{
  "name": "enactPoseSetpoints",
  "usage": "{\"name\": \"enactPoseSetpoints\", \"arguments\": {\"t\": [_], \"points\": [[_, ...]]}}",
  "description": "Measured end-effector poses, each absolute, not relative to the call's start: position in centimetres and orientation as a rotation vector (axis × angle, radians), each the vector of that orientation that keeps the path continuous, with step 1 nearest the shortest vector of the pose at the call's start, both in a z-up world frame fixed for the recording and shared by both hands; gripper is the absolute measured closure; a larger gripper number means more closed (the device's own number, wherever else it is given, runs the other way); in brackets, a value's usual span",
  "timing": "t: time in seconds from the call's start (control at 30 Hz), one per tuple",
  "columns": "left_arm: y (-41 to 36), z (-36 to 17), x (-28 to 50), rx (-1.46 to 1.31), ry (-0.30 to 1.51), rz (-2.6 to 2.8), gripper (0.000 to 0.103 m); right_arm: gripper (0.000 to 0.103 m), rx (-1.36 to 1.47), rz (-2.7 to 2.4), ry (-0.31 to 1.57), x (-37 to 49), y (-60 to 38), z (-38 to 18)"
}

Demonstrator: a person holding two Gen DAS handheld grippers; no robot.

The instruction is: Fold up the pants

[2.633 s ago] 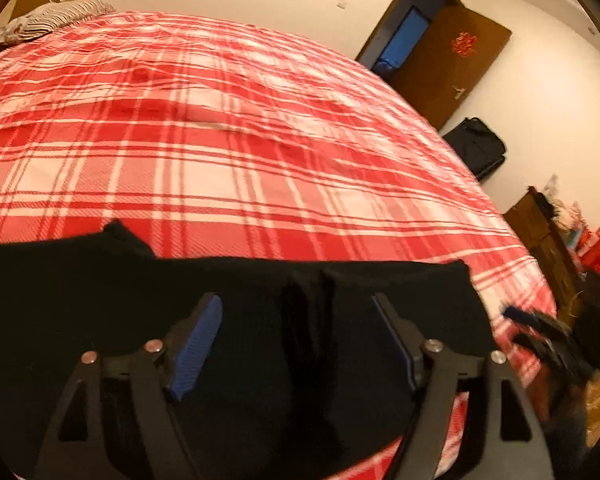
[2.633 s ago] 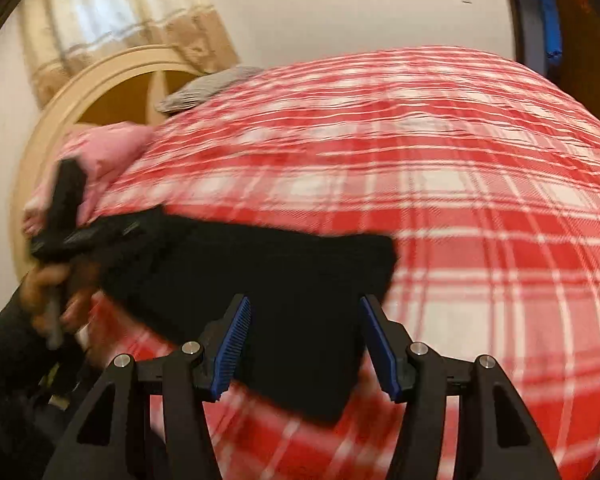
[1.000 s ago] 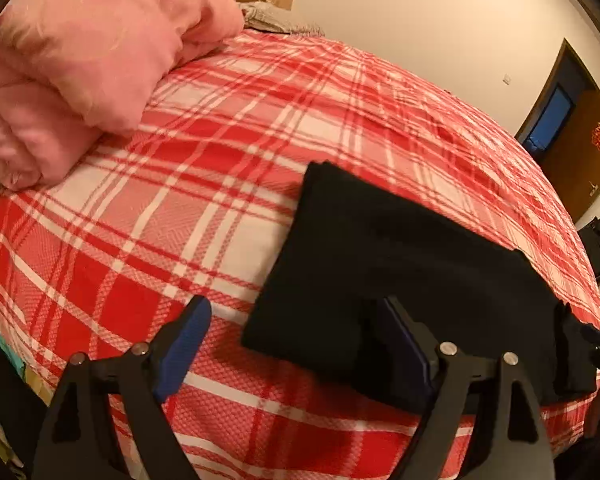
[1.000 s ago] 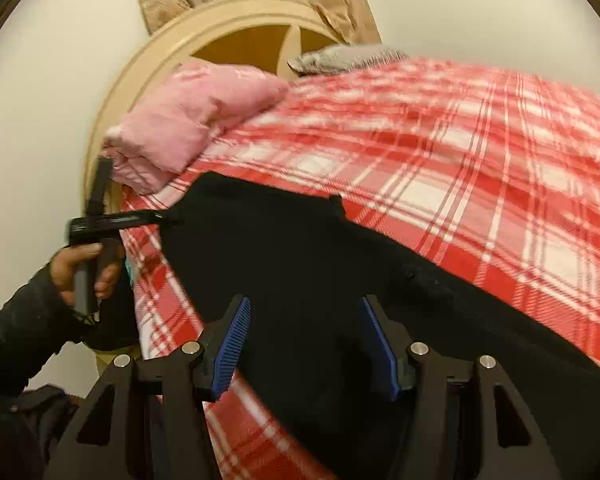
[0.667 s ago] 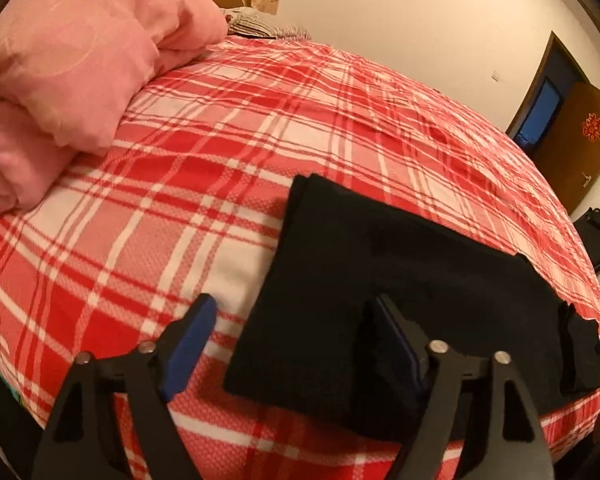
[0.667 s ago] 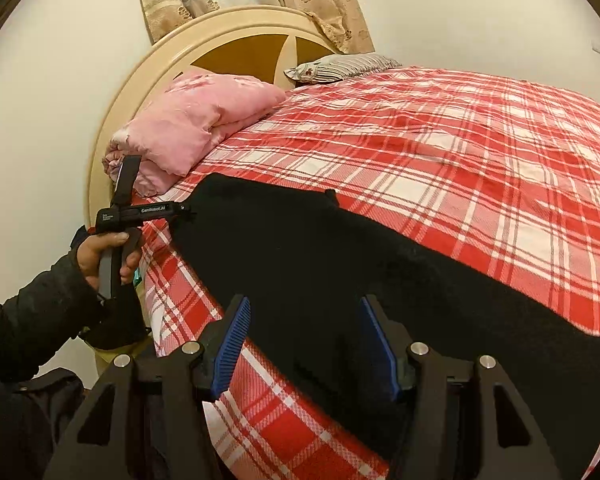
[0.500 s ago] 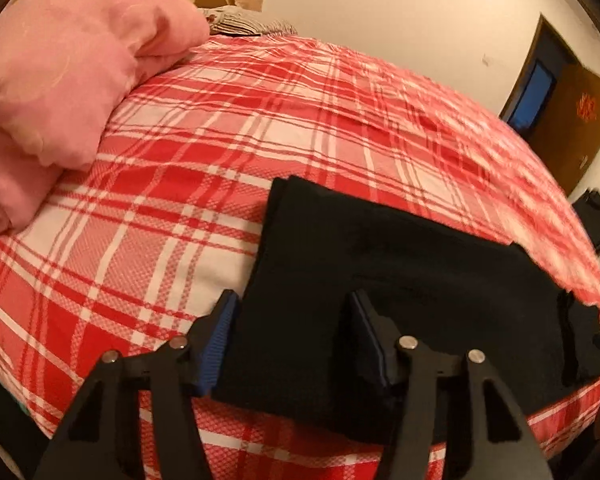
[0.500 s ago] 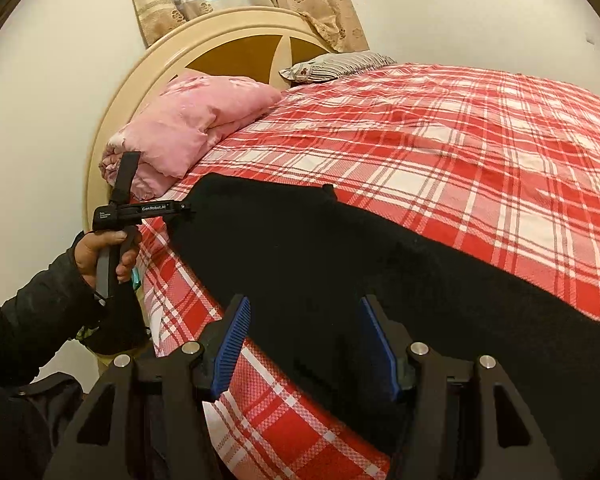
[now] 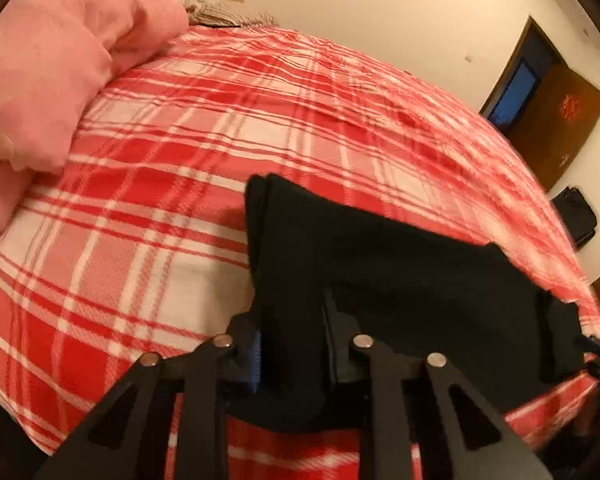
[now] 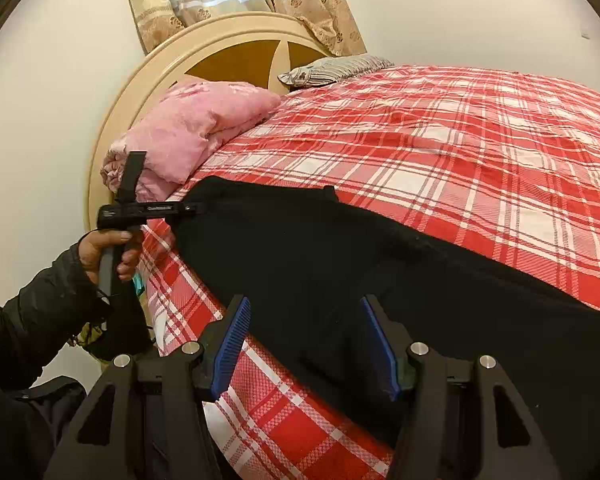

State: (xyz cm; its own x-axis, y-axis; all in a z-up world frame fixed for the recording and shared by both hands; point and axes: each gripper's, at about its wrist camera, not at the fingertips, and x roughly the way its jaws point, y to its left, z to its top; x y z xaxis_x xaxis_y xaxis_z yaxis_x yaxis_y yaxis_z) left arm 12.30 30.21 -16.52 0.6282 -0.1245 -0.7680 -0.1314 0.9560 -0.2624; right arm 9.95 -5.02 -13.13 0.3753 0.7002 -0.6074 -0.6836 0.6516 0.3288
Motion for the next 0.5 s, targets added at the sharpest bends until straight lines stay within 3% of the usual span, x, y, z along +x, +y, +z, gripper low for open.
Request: {"name": "enactPoseSetpoints", "arguments": {"t": [0.5], "points": [[25.3, -9.1, 10.5, -0.389, 0.745, -0.208, 0.08, 0.044, 0.049, 0.778, 0.737, 10.0, -8.2, -11.1]]}}
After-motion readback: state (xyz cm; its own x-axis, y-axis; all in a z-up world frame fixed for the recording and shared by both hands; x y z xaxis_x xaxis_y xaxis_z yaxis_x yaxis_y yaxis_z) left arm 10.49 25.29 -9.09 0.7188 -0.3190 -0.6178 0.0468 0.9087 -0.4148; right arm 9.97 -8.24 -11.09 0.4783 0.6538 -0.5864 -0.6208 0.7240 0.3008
